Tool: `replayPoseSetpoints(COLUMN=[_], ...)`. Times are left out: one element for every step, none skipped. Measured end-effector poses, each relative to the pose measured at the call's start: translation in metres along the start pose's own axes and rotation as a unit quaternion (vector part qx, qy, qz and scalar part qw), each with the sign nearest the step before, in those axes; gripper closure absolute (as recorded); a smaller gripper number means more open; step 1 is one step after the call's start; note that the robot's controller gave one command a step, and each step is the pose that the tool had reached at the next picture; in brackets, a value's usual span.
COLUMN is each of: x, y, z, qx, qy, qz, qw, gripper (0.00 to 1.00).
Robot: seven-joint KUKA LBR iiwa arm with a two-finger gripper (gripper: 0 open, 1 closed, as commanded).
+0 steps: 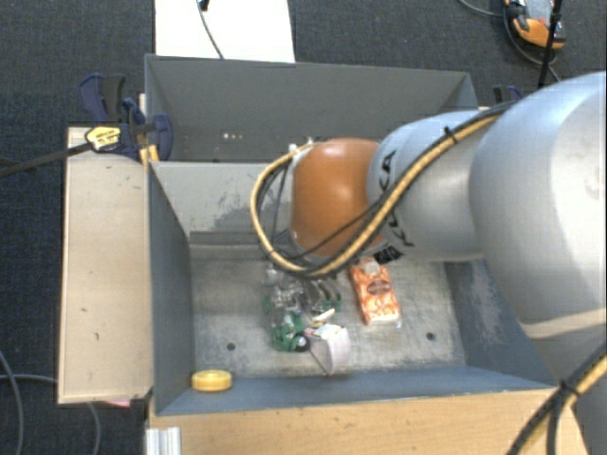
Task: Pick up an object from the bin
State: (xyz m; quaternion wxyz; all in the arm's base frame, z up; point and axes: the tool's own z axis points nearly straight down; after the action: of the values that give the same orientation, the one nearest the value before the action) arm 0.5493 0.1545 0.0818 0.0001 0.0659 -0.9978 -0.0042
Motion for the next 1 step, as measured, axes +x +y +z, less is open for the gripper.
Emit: replayPoseSetpoints(x=[0.0002], y=[-0.0001], z=[-0.0005], qx=[0.000], qy=[0.0000], qz=[0.000], qw=[1.0000], gripper=[1.00])
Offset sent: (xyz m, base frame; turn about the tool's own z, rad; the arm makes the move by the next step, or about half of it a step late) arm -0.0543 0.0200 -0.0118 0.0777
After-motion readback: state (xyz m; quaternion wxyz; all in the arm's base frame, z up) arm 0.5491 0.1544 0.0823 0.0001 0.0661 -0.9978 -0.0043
